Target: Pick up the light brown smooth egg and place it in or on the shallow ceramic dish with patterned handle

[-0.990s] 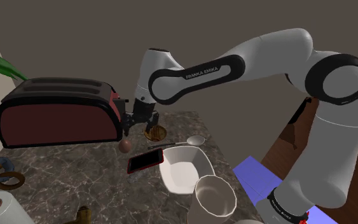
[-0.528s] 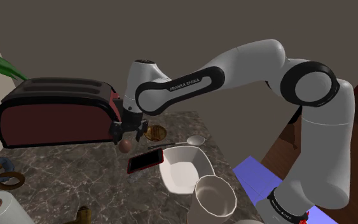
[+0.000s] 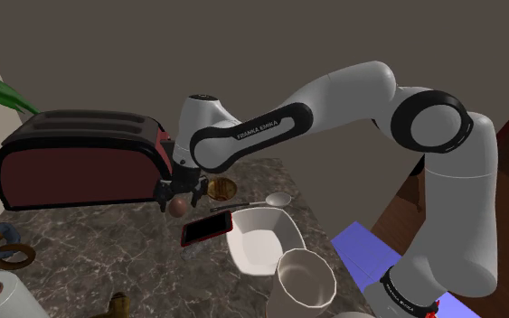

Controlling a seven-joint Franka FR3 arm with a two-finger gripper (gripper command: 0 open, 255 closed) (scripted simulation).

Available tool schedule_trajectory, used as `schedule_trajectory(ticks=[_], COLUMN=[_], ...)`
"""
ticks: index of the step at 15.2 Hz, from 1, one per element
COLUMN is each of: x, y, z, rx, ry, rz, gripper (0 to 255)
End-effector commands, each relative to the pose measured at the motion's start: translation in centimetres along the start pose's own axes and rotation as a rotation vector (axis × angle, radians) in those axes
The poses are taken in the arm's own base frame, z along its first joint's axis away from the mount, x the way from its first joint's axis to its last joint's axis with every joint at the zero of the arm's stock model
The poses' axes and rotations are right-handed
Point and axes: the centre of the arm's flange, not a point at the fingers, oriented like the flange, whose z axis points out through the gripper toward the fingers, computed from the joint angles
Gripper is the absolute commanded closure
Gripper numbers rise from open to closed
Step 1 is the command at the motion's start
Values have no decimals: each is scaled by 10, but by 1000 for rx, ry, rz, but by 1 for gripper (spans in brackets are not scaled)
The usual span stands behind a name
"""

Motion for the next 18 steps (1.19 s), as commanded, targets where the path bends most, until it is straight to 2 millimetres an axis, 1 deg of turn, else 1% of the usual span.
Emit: schedule_trajectory(ticks=[1, 3, 4, 13, 18], x=[0, 0, 0, 0, -1], y=[0, 0, 0, 0, -6], z=[0, 0, 0, 0, -26], rx=[0, 0, 0, 0, 0], ry=[0, 0, 0, 0, 0], rz=[0, 0, 0, 0, 0], gripper=[0, 0, 255, 255, 255])
